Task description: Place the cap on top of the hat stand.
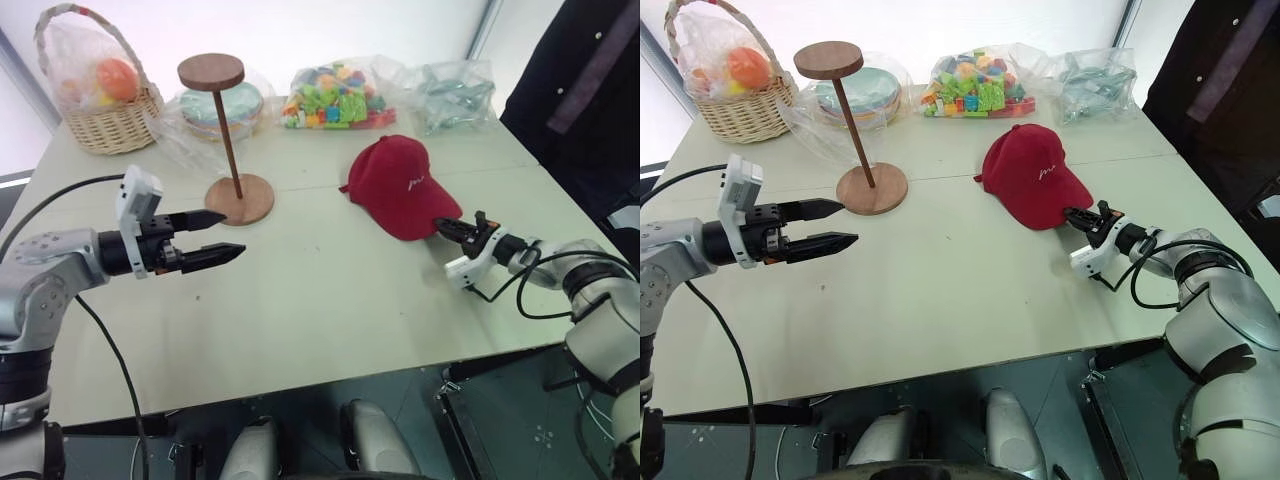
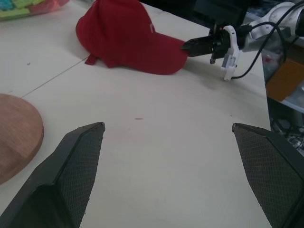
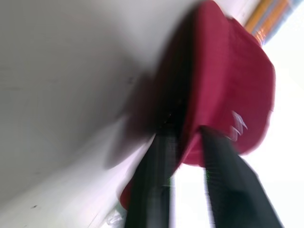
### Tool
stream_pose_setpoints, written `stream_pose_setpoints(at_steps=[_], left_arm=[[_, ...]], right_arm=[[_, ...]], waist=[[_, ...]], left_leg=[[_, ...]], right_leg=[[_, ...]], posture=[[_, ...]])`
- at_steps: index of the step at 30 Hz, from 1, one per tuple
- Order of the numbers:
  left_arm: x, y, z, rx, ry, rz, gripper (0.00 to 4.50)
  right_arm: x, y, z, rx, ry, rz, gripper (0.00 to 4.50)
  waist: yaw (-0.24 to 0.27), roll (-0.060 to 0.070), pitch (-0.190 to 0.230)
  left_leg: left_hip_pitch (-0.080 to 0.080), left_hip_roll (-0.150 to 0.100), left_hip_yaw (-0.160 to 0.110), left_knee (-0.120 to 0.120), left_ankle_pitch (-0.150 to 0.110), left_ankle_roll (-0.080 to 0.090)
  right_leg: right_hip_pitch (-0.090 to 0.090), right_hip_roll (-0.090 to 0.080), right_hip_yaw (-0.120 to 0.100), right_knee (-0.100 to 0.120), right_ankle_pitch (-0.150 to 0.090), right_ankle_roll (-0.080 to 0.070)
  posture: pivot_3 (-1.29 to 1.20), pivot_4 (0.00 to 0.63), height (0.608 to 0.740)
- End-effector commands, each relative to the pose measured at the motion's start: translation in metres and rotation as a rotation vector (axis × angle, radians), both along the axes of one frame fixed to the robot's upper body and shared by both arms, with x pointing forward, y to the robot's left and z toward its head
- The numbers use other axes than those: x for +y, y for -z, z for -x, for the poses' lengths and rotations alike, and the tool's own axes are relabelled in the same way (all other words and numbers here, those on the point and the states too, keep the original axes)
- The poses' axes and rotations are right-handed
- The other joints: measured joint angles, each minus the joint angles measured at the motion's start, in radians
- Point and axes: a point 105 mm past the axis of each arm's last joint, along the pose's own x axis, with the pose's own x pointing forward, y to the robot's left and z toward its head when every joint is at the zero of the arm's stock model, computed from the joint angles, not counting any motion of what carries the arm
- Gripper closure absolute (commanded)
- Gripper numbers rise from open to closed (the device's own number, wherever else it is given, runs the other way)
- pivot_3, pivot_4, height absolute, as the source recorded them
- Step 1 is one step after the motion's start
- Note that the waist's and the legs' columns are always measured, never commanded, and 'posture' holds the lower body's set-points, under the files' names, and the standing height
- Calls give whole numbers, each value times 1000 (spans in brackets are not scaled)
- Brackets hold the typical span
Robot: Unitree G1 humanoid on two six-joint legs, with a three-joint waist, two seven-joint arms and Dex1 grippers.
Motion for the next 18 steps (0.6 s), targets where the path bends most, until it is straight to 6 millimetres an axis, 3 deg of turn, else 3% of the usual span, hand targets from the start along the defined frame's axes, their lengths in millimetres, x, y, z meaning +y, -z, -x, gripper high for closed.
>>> stream_pose_setpoints(at_steps=[1,5,7,9,11,12,16,18], left_arm=[[2,-14,2,-59,-3,-11,0],[3,-15,1,-65,-10,-16,0],[6,-17,1,-78,-22,-27,0],[13,-26,2,-103,-44,-42,0],[22,-45,5,-146,-64,-54,0],[25,-52,6,-162,-70,-58,0],[41,-90,11,-239,-97,-58,0],[48,-104,11,-271,-112,-69,0]], right_arm=[[19,12,1,43,-39,-22,4457],[16,2,-5,26,13,-96,4457],[13,-15,-11,-6,54,-175,4457],[9,-59,-22,-105,105,-333,4457],[8,-124,-31,-246,113,-485,4457],[8,-147,-31,-291,108,-529,4457],[26,-247,-22,-449,33,-686,4457],[40,-283,-14,-485,-6,-737,4457]], waist=[[-1,0,0],[-1,1,0],[-1,3,2],[-1,7,4],[3,15,10],[5,21,16],[23,27,19],[24,27,20]], left_leg=[[0,0,0,0,0,0],[0,0,0,0,-1,-1],[0,0,0,0,-1,-1],[-3,0,0,0,-1,-1],[-5,-1,0,1,-1,-1],[-7,-2,0,1,-1,-1],[-16,-2,1,0,-1,-1],[-22,-1,0,0,0,-2]], right_leg=[[0,0,0,0,0,-1],[-1,0,0,1,-1,-1],[-1,0,0,1,-1,-1],[-3,0,0,1,-1,-1],[-6,-1,0,2,-1,-1],[-8,-2,0,2,0,-1],[-18,-2,0,4,-1,-1],[-25,-1,0,5,-1,-1]], posture=[[0,150,740],[0,150,740],[0,150,740],[0,150,740],[0,150,740],[0,150,740],[0,150,740],[0,150,740]])
